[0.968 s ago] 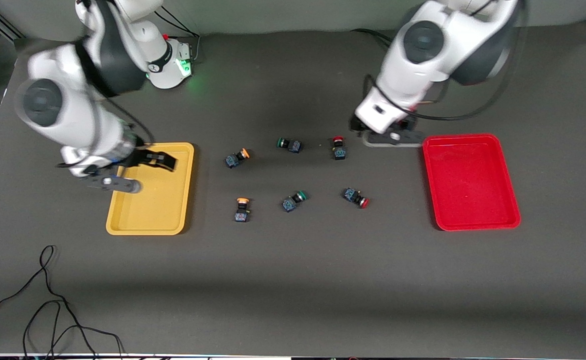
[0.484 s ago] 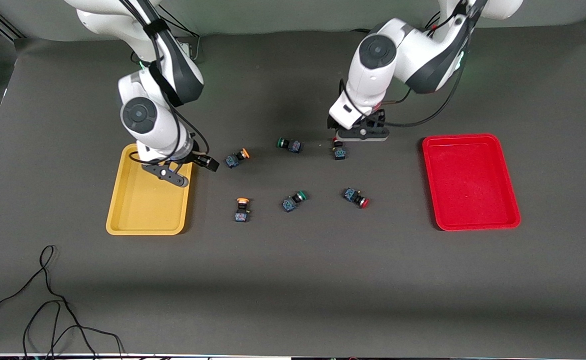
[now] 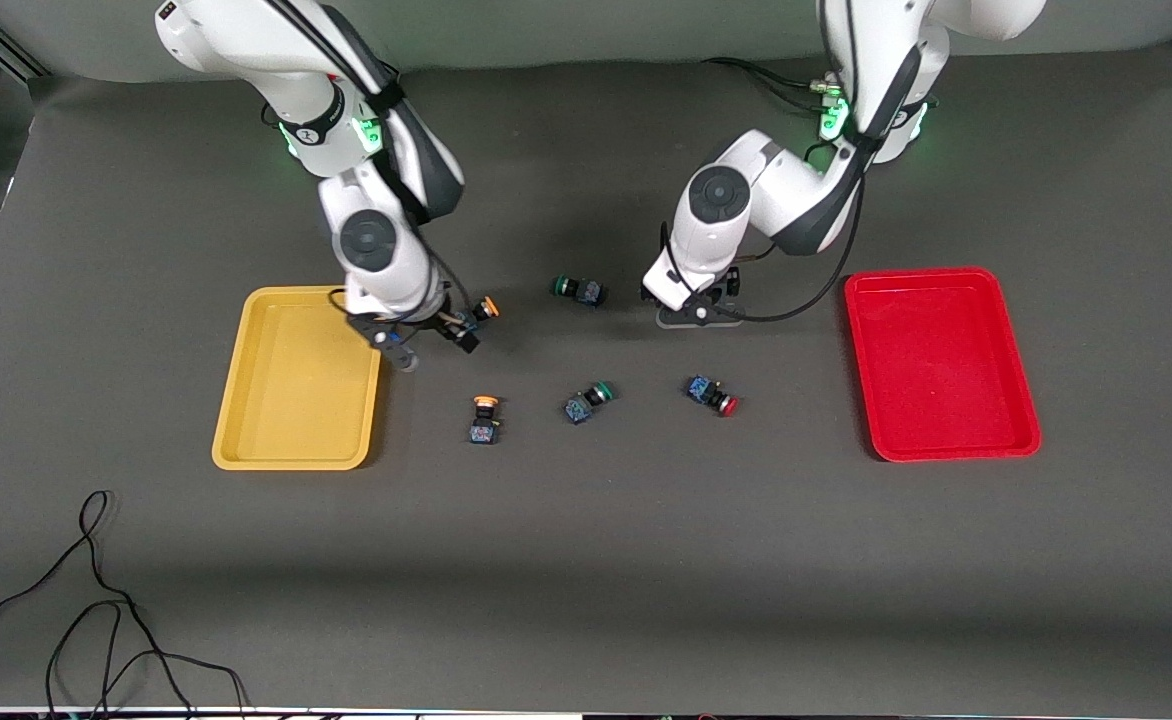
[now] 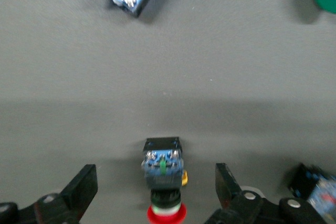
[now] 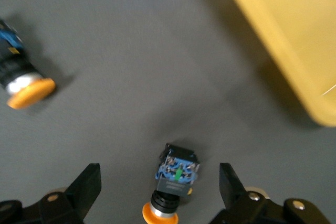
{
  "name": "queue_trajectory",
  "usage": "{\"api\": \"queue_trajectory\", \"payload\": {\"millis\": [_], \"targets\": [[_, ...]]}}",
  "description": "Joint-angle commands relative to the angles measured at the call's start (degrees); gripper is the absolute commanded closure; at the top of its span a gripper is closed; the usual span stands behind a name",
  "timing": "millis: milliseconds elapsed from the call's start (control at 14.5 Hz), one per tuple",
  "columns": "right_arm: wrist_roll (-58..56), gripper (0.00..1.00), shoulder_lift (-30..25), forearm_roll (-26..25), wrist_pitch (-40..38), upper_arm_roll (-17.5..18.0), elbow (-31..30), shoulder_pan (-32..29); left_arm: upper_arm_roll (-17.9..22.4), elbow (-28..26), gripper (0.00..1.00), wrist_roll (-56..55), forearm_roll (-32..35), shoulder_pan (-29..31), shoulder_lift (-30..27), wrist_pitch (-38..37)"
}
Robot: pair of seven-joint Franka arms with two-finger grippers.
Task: Place red and yellow buttons in trays
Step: 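Reach the right gripper to an orange button while the left gripper reaches a red button, then close the right gripper on orange button while the left gripper grasps red button, then carry the orange button into the yellow tray while the left gripper places red button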
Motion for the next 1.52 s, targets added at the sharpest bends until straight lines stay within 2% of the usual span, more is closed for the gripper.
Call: {"api": "queue_trajectory", "payload": {"millis": [0, 69, 138, 277, 346, 415, 622, 691, 830, 1037, 1176, 1314, 1452], "targets": [[2.6, 0.00, 2.7, 1.0, 2.7, -0.6, 0.0, 1.7, 1.1, 0.2, 0.00, -3.4, 1.1, -1.9, 2.1, 2.5], [2.6, 0.00, 3.0, 1.1, 2.6, -0.6, -0.1, 1.7, 1.1, 0.2, 0.00, -4.0, 1.2, -1.9, 2.7, 3.3], [2.6, 0.00, 3.3, 1.2, 2.7, -0.6, -0.6, 1.7, 1.2, 0.2, 0.05, -4.9, 1.2, -1.9, 3.0, 3.7], [2.6, 0.00, 3.6, 1.4, 2.7, -0.6, -1.0, 1.7, 1.3, 0.3, 0.40, -5.2, 1.2, -1.8, 3.3, 3.6], [2.6, 0.01, 3.6, 1.4, 2.7, -0.6, -1.2, 1.8, 1.4, 0.3, 0.53, -5.2, 1.2, -1.7, 3.3, 3.6], [2.5, 0.08, 3.5, 1.3, 2.6, -0.6, -1.3, 1.8, 1.4, 0.3, 0.61, -5.2, 1.2, -1.7, 3.3, 3.6], [2.0, 0.46, 3.3, 1.3, 2.5, -0.6, -1.3, 1.7, 1.4, 0.8, 0.65, -5.3, 1.2, -1.4, 2.8, 2.5], [2.0, 0.55, 3.3, 1.4, 2.5, -0.6, -1.3, 1.8, 1.7, 1.1, 0.65, -5.3, 1.2, -1.1, 1.7, 1.5], [1.9, 0.66, 3.0, 1.4, 2.4, -0.6, -1.3, 1.7, 2.3, 3.2, 0.66, -4.9, 1.2, -0.4, -1.6, -5.0], [1.3, 0.73, 1.3, 1.5, 1.5, -0.9, -1.2, 1.3, 2.2, 10.2, 0.67, -4.0, 1.1, 3.1, -8.7, -20.0], [-1.9, 0.74, -2.4, 1.5, -4.3, -2.5, -0.6, 0.5, 2.2, 16.9, 0.68, -1.0, 0.3, 5.9, -12.1, -30.7], [-10.3, 0.74, -8.6, 1.5, -12.0, -7.5, -0.5, 0.0, 2.2, 19.7, 0.68, 5.8, 0.2, 10.7, -14.8, -37.3], [-18.1, 0.74, -13.3, 0.8, -17.9, -12.7, -0.3, 0.1, 2.3, 19.0, 0.69, 13.2, 0.2, 17.0, -18.3, -40.7]]}}
